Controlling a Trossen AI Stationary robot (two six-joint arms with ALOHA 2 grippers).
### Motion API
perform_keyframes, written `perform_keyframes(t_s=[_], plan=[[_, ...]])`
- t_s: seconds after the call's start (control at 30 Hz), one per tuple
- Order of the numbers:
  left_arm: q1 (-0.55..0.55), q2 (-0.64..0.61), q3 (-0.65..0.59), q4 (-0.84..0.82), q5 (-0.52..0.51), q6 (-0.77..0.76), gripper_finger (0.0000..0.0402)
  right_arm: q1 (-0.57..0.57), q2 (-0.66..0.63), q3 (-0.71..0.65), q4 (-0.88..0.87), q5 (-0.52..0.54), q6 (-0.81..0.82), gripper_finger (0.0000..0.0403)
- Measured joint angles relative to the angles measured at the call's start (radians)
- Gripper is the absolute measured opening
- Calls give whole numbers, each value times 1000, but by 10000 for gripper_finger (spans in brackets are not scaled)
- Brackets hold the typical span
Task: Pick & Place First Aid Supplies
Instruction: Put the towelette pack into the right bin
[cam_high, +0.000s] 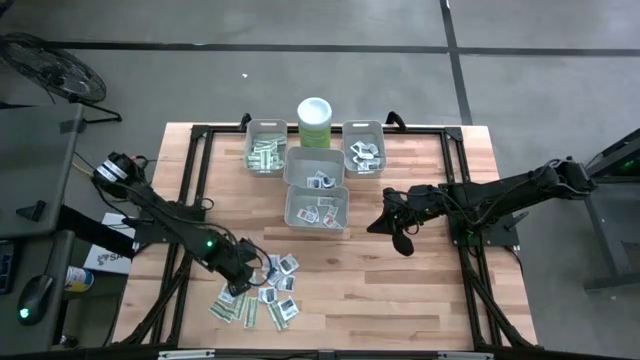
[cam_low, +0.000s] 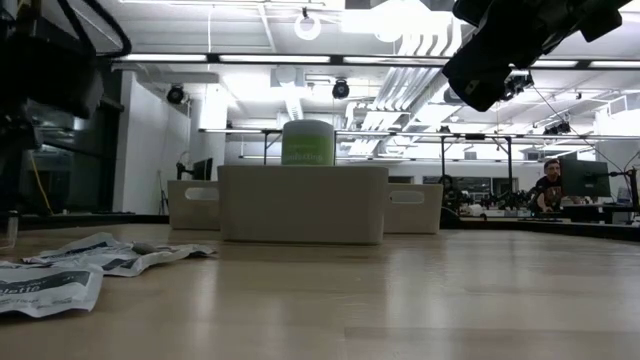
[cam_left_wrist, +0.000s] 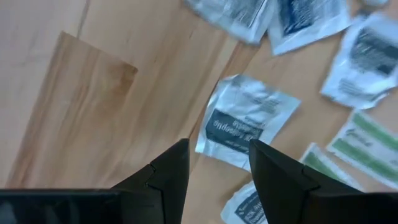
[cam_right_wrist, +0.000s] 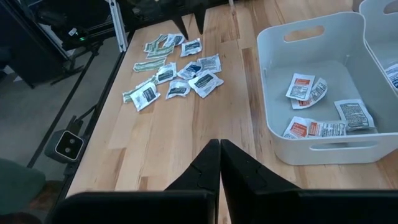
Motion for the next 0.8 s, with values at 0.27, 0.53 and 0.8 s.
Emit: perform_keyframes(t_s=[0.27,0.53,0.8], plan=[[0,84,0,10,23,27,163,0,0,0,0,0,0,5],[0,146,5,24,24,25,163,0,0,0,0,0,0,3],[0,152,3,34,24,16,120,0,0,0,0,0,0,3]])
